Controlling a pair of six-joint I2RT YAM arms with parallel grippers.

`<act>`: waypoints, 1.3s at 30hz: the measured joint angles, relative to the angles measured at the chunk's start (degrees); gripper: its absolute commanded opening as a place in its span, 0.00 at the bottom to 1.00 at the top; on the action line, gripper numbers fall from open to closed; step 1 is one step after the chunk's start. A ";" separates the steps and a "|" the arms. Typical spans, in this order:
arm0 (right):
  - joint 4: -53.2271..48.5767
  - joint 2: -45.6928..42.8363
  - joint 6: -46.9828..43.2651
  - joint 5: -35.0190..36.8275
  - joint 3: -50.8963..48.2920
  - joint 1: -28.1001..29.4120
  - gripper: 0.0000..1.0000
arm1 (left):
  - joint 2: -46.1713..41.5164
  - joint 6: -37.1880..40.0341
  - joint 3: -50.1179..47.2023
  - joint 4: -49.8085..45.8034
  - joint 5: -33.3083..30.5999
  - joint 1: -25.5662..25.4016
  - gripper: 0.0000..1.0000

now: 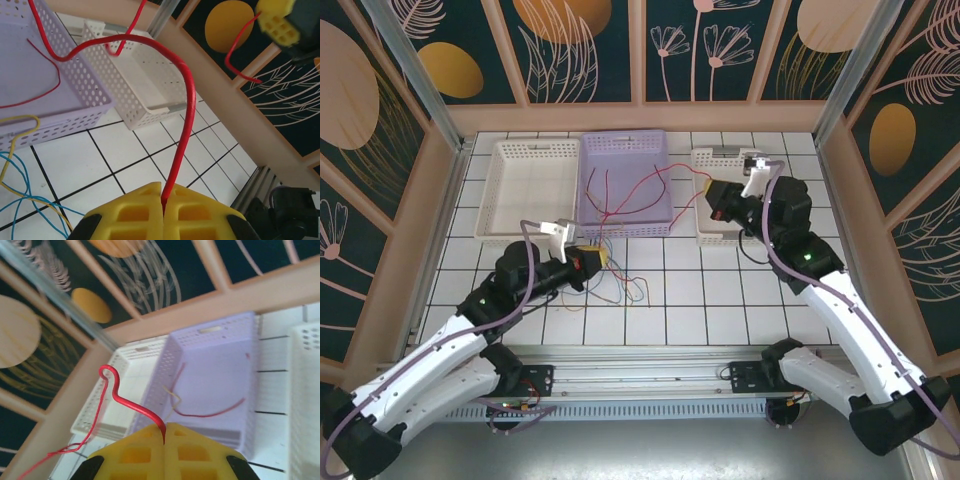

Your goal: Untangle the cables

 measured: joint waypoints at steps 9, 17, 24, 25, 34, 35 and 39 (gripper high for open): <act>-0.68 -3.32 2.58 0.35 -6.38 -6.14 0.00 | -4.59 2.62 5.16 -7.28 -4.50 0.00 0.00; -2.14 -11.91 2.56 1.55 -10.38 -6.14 0.00 | 1.07 7.13 12.07 -9.22 -8.37 0.00 0.00; -5.46 -20.35 1.92 5.97 -12.11 -6.16 0.00 | 12.61 12.46 19.39 -9.77 -12.37 0.00 0.00; -6.03 -21.33 1.88 6.54 -12.20 -6.16 0.00 | 14.34 13.14 20.74 -9.73 -12.83 0.00 0.00; -10.45 -28.83 0.15 8.68 -12.81 -6.16 0.00 | 29.64 19.56 33.79 -7.56 -18.97 0.44 0.00; -11.04 -29.46 -0.07 8.81 -12.81 -6.16 0.00 | 31.06 20.02 34.88 -7.30 -19.43 0.79 0.00; -13.29 -31.69 -1.29 9.01 -12.81 -6.16 0.00 | 36.61 21.24 38.23 -5.35 -21.07 3.54 0.00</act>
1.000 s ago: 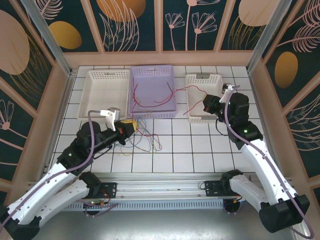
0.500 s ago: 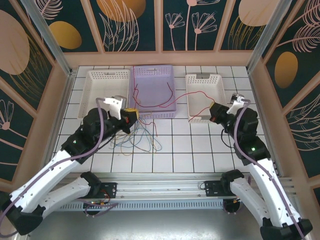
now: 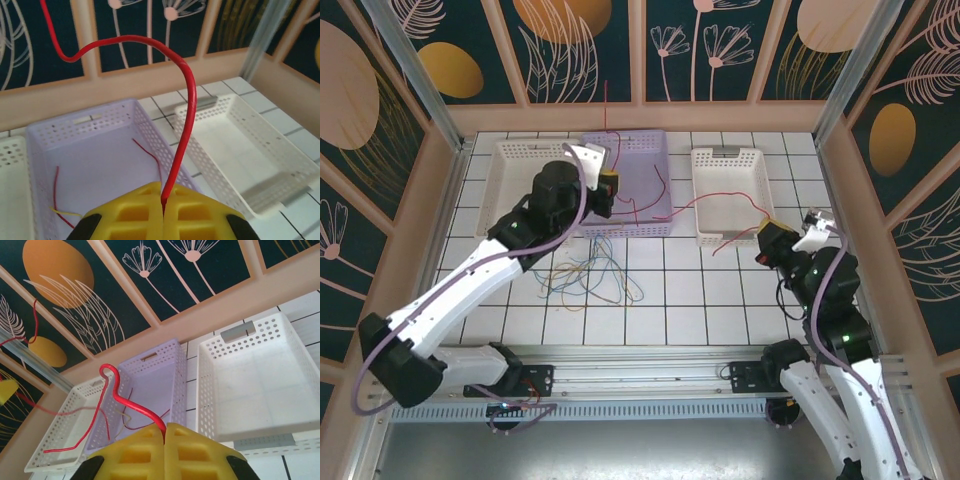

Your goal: Untangle the cables

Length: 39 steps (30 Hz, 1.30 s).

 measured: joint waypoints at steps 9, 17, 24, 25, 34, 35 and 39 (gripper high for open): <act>-3.52 -3.08 -2.51 -1.66 0.00 0.00 0.00 | 13.33 0.20 5.20 4.70 -3.39 3.98 0.00; -4.37 -6.47 -4.39 -4.28 -0.37 0.00 0.00 | 22.75 0.09 8.81 8.11 -6.75 3.98 0.00; -4.33 -7.65 -4.81 -5.68 -1.60 0.00 0.00 | 29.73 -0.13 10.64 9.42 -9.18 3.98 0.00; -4.33 -7.76 -4.83 -5.70 -1.84 0.00 0.00 | 30.80 -0.15 10.97 9.44 -9.51 3.98 0.00; -4.28 -9.03 -5.01 -6.10 -2.29 0.00 0.00 | 38.75 -1.20 13.44 11.10 -10.49 3.98 0.00; -4.28 -9.11 -5.01 -6.10 -2.29 0.00 0.00 | 39.45 -1.44 13.44 11.15 -10.47 3.98 0.00; -4.26 -9.40 -5.01 -6.08 -2.32 0.00 0.00 | 41.72 -2.08 13.38 11.15 -10.45 3.98 0.00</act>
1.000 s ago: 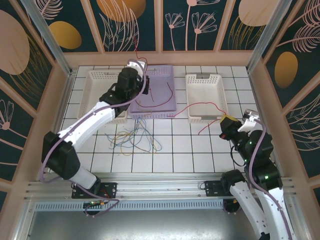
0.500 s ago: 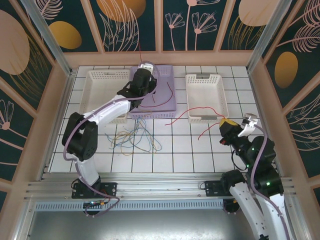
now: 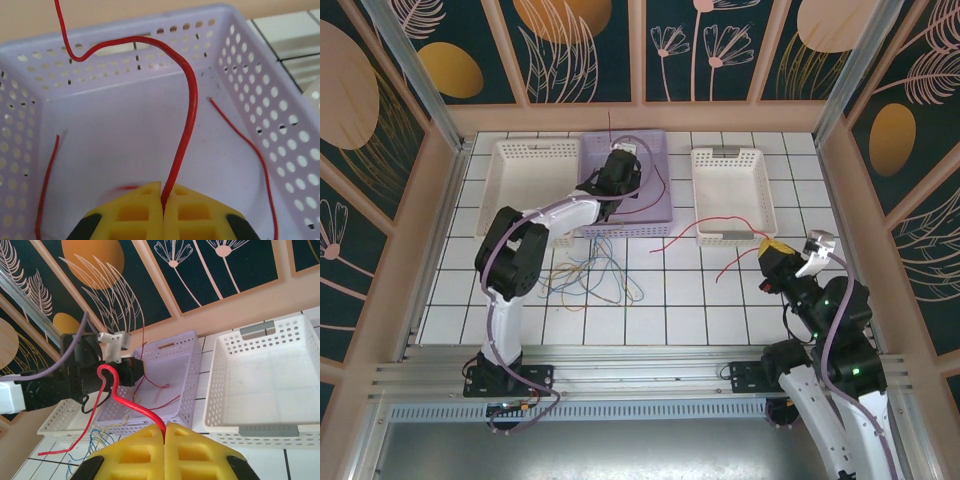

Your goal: Untangle the cables

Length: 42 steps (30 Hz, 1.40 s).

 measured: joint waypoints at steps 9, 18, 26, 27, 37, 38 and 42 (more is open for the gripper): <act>0.07 -0.33 -0.02 0.00 -0.63 0.00 0.00 | 3.17 -1.73 -0.79 0.52 2.47 0.11 0.00; 0.07 -0.35 -0.02 0.02 -0.63 0.00 0.00 | 7.65 -3.02 -0.20 -0.28 7.13 0.26 0.00; 0.07 -0.35 -0.02 0.02 -0.66 0.00 0.00 | 8.35 -2.91 3.41 -2.95 9.97 0.44 0.16; 0.07 -0.35 -0.02 0.02 -0.66 0.00 0.00 | 8.35 -2.97 3.85 -3.19 10.14 0.44 0.19; 0.07 -0.37 -0.02 0.07 -0.66 0.00 0.00 | 5.70 -1.31 6.49 -7.41 14.45 0.55 0.50; 0.07 -0.37 -0.02 0.09 -0.70 0.00 0.00 | 5.09 -1.07 6.73 -7.91 14.71 0.55 0.53; 0.07 -0.37 -0.02 0.28 -0.74 0.00 0.00 | 1.22 0.00 7.69 -9.60 15.47 0.55 0.68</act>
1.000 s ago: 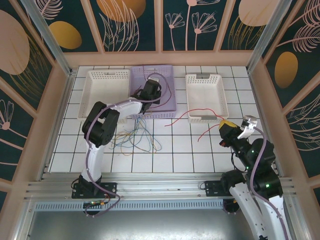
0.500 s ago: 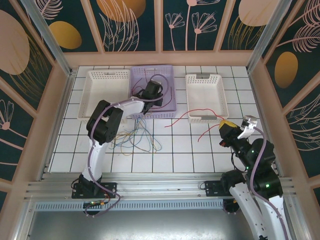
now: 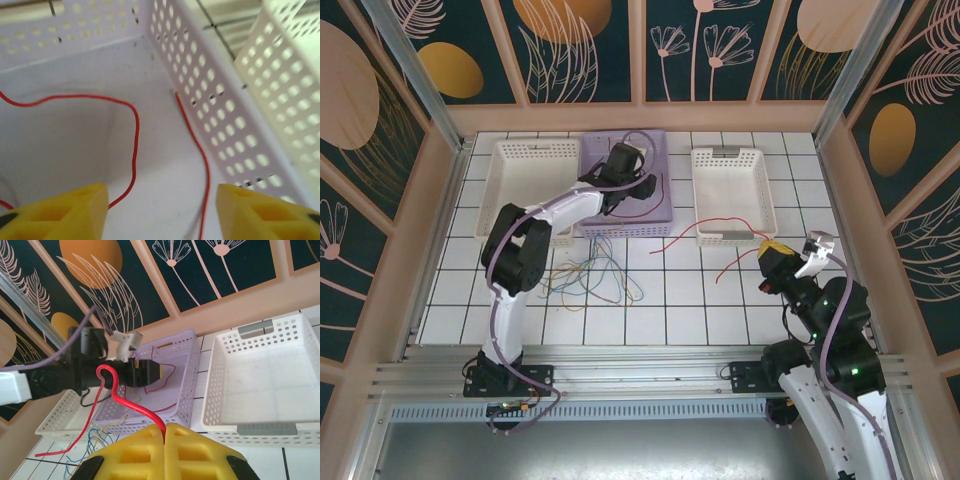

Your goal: Untangle the cables

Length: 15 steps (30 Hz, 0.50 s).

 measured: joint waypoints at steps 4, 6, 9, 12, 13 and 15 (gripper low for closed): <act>0.00 0.02 0.00 0.20 0.00 0.00 0.00 | -5.20 1.27 0.13 -1.01 0.61 0.00 0.98; 0.00 0.13 0.00 0.20 0.00 0.00 0.00 | -8.55 1.55 0.11 -1.42 0.87 0.00 0.98; -0.02 0.61 0.00 0.20 0.00 -0.02 0.00 | -14.10 1.77 -0.92 -1.20 0.81 0.00 0.98; -0.02 2.16 0.00 0.22 0.00 -0.04 0.00 | -22.34 1.79 -5.95 0.48 -0.44 0.00 0.98; -0.02 2.84 0.00 0.22 0.00 -0.04 0.00 | -25.68 1.77 -8.41 1.33 -1.20 0.00 0.98; -0.07 5.27 0.00 0.22 0.13 -0.04 0.00 | -32.85 1.53 -14.01 3.63 -2.84 0.00 0.99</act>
